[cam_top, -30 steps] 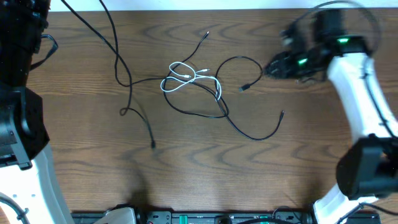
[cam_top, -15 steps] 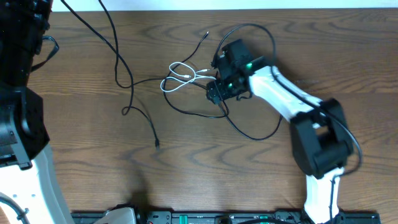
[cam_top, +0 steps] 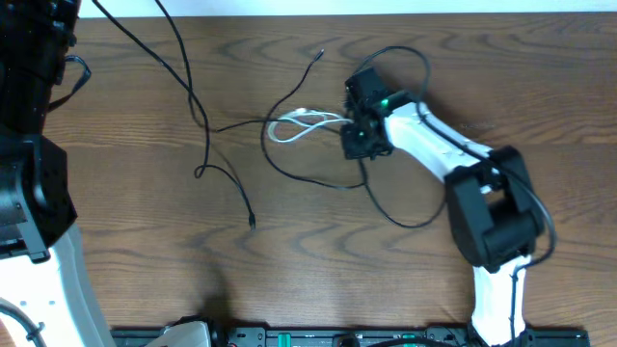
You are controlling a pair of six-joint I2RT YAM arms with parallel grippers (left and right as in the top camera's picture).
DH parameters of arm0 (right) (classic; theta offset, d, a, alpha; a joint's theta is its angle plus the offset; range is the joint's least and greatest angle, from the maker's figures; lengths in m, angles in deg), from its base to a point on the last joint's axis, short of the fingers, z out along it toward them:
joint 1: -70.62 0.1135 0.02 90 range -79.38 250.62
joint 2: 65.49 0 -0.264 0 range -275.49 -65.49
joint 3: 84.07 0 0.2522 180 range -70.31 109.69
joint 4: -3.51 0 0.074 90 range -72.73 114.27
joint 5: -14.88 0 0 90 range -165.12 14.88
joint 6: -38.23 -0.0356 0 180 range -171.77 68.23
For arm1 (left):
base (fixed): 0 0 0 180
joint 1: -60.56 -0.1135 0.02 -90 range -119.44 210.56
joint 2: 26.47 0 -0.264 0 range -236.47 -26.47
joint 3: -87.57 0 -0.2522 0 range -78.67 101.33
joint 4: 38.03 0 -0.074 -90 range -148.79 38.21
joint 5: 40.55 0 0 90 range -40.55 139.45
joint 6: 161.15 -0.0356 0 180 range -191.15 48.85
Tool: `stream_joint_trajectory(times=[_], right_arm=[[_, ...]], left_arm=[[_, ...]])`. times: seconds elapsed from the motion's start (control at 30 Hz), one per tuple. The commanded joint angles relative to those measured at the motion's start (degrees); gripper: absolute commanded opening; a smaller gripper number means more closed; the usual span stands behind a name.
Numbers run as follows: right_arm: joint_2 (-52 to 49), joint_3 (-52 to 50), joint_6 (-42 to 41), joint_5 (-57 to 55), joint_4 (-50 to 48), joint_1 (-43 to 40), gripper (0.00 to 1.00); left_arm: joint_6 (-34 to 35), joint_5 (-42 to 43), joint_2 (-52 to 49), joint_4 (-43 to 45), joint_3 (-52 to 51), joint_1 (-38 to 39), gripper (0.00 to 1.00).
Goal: Untangle cables
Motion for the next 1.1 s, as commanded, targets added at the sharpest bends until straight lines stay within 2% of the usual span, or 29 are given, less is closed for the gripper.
stream_joint_trajectory(times=[0.0,0.1,0.2,0.37,0.53,0.7,1.07], right_arm=[[8.6,0.5,-8.5,-18.4,3.8,-3.6,0.01],[13.7,0.5,-13.3,-29.5,9.4,-7.8,0.01],[16.3,0.5,-14.3,-33.1,12.3,-12.2,0.01],[17.6,0.5,-14.7,-30.9,14.4,-21.1,0.01],[17.3,0.5,-14.7,-22.2,15.1,-31.0,0.01],[17.3,0.5,-14.7,-17.8,15.5,-37.4,0.01],[17.3,0.4,-14.7,-15.7,15.9,-43.5,0.01]], left_arm=[[-2.5,-5.2,-0.1,-0.1,0.6,0.0,0.07],[-7.8,-9.5,0.0,-0.6,0.6,0.0,0.08],[-9.2,-16.0,0.0,-2.3,0.6,0.0,0.07],[-13.5,-31.9,-0.1,-2.7,0.6,-0.3,0.07],[-22.5,-46.1,-0.7,0.4,0.6,-4.1,0.08],[-24.0,-47.6,-0.8,2.1,0.6,-7.4,0.07],[-24.2,-47.6,-1.5,3.7,0.6,-10.1,0.08]])
